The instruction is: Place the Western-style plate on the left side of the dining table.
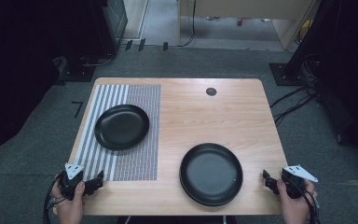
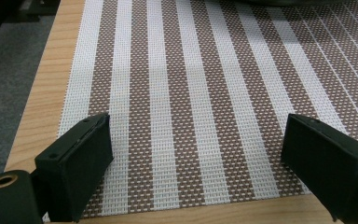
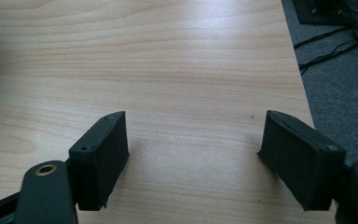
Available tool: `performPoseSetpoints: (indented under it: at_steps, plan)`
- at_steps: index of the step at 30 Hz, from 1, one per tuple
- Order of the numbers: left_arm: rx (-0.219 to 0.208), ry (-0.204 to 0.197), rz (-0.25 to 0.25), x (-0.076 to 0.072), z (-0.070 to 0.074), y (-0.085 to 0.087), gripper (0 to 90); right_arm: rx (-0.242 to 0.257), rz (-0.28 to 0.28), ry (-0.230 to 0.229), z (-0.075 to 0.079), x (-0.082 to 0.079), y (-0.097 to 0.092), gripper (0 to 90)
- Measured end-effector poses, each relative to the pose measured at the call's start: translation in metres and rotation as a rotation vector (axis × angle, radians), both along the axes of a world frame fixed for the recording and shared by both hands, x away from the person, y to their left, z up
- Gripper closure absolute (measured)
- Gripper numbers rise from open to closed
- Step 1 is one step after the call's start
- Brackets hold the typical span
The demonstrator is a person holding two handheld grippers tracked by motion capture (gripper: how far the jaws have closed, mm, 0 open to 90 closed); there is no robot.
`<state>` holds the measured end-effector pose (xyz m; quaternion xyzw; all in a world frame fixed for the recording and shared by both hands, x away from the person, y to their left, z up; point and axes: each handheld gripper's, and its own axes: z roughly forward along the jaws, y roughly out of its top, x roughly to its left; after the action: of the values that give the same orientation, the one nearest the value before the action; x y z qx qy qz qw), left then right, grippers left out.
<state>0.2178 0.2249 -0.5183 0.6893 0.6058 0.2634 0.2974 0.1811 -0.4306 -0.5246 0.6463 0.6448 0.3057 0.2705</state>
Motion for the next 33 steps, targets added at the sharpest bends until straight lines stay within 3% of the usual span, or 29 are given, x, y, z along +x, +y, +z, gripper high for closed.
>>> performPoseSetpoints:
  at_steps: [18,22,33]
  plan:
    - [-0.002,0.001,-0.001,0.0001,-0.0001,0.0001,8.2,-0.018,0.017,0.006,-0.0005,0.0007,0.002,19.0]
    - [-0.002,0.011,-0.02,0.0013,-0.0005,-0.0005,4.8,-0.017,0.005,0.017,-0.0008,0.0015,0.0026,13.8]
    - [-0.002,0.013,-0.022,0.0017,-0.0005,-0.0007,3.4,-0.017,-0.004,0.019,-0.0008,0.0016,0.0034,13.1]
